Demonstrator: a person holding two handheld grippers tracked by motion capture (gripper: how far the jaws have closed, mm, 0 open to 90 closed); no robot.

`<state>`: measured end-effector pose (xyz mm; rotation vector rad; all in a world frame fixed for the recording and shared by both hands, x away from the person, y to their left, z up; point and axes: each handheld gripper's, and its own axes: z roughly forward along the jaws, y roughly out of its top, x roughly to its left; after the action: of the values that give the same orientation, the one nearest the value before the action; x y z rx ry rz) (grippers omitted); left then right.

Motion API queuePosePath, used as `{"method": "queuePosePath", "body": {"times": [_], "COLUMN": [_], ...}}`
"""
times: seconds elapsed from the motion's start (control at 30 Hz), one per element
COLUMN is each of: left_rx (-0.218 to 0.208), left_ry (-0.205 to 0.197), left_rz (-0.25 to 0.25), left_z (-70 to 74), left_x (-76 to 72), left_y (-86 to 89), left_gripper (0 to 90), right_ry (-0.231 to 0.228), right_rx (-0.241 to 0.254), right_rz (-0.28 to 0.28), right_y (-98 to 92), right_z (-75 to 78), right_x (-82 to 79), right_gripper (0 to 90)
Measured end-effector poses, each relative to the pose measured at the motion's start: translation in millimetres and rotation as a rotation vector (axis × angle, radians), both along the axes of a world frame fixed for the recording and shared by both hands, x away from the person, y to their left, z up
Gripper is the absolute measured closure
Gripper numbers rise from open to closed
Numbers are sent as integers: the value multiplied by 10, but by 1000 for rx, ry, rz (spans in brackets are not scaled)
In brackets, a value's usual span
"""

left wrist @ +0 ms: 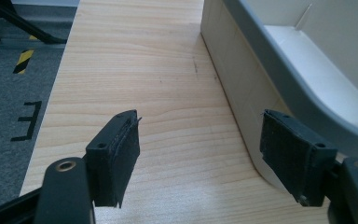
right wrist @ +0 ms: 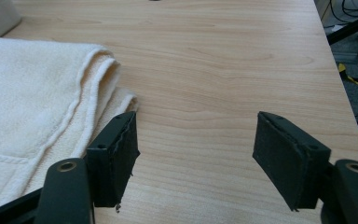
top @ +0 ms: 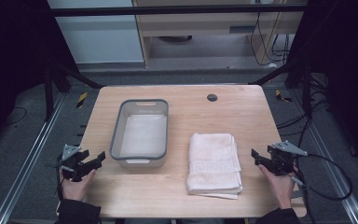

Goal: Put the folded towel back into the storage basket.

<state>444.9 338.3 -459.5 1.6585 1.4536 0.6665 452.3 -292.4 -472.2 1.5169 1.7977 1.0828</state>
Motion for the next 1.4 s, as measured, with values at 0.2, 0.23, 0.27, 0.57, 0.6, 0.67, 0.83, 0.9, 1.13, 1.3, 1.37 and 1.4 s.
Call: {"method": "queuePosePath", "body": {"times": [0.2, 0.23, 0.27, 0.57, 0.6, 0.67, 0.83, 0.9, 1.13, 1.3, 1.37, 1.4], "left_rx": [-14, -14, -8, -15, -17, -21, -23, -21, -18, -7, -8, -7], "left_ry": [-24, -24, -26, -68, -74, -86, -88, -85, -87, -90, -97, -100], "left_rz": [-4, -4, -8, -26, -30, -43, -60, -69, -92, -111, -125, -132], "left_z": [88, 88, 101, 254, 272, 317, 368, 385, 463, 518, 548, 565], "left_x": [-49, -49, -53, -101, -107, -116, -113, -111, -63, -33, -26, -24], "left_y": [0, 0, -6, -88, -98, -131, -185, -210, -296, -387, -444, -475], "left_gripper": [263, 262, 262, 243, 243, 239, 226, 224, 223, 224, 226, 226], "right_ry": [-13, -13, -9, -33, -33, -41, -52, -54, -62, -67, -69, -73], "right_rx": [13, 13, 16, 31, 31, 35, 40, 42, 43, 49, 54, 52], "right_rz": [26, 26, 33, 76, 76, 81, 89, 92, 110, 122, 134, 140], "right_y": [13, 13, 21, 47, 47, 57, 67, 69, 66, 90, 110, 120], "right_z": [45, 45, 50, 152, 152, 188, 247, 257, 365, 449, 486, 502], "right_x": [-25, -25, -26, -40, -40, -32, -10, -8, 42, 84, 105, 116], "right_gripper": [335, 335, 342, 394, 394, 398, 390, 385, 378, 377, 376, 377]}}
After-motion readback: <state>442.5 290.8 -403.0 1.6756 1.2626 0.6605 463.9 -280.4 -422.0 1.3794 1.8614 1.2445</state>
